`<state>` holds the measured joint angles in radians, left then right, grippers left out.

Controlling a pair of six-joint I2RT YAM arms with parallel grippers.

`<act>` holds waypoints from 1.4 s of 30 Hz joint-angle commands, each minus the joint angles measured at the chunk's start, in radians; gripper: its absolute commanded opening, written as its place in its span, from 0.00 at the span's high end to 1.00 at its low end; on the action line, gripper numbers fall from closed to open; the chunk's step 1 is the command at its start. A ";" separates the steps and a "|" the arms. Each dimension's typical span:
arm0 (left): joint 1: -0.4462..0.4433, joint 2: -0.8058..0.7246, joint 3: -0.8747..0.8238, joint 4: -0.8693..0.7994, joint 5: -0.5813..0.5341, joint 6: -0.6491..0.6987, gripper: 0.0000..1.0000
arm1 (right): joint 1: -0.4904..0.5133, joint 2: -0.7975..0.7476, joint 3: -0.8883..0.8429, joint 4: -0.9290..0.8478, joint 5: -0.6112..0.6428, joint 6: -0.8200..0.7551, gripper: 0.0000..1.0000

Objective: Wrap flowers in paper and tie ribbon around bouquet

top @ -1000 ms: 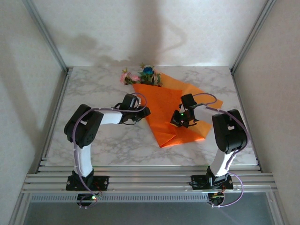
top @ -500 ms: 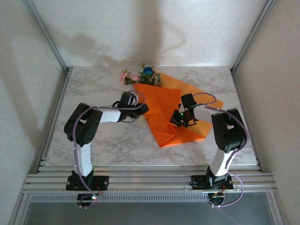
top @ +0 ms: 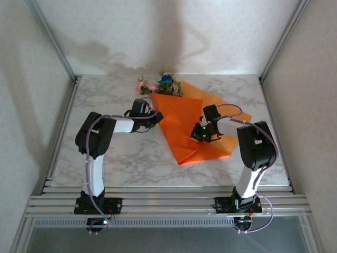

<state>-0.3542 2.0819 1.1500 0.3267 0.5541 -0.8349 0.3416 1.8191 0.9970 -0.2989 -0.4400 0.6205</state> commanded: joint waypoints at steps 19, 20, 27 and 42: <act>0.124 0.193 0.269 0.012 -0.008 -0.047 0.70 | -0.007 0.110 0.033 -0.092 0.045 -0.030 1.00; 0.128 0.207 0.284 0.012 -0.003 -0.052 0.87 | -0.007 0.109 0.035 -0.094 0.044 -0.030 1.00; 0.151 0.242 0.347 0.030 0.006 -0.070 0.85 | -0.007 0.113 0.042 -0.103 0.041 -0.036 1.00; 0.158 0.200 0.338 -0.044 0.001 -0.025 0.51 | -0.007 0.116 0.049 -0.100 0.035 -0.026 1.00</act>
<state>-0.2008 2.3348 1.5162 0.3256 0.5854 -0.8936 0.3378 1.8744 1.0645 -0.3256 -0.4759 0.6052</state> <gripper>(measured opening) 0.357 0.058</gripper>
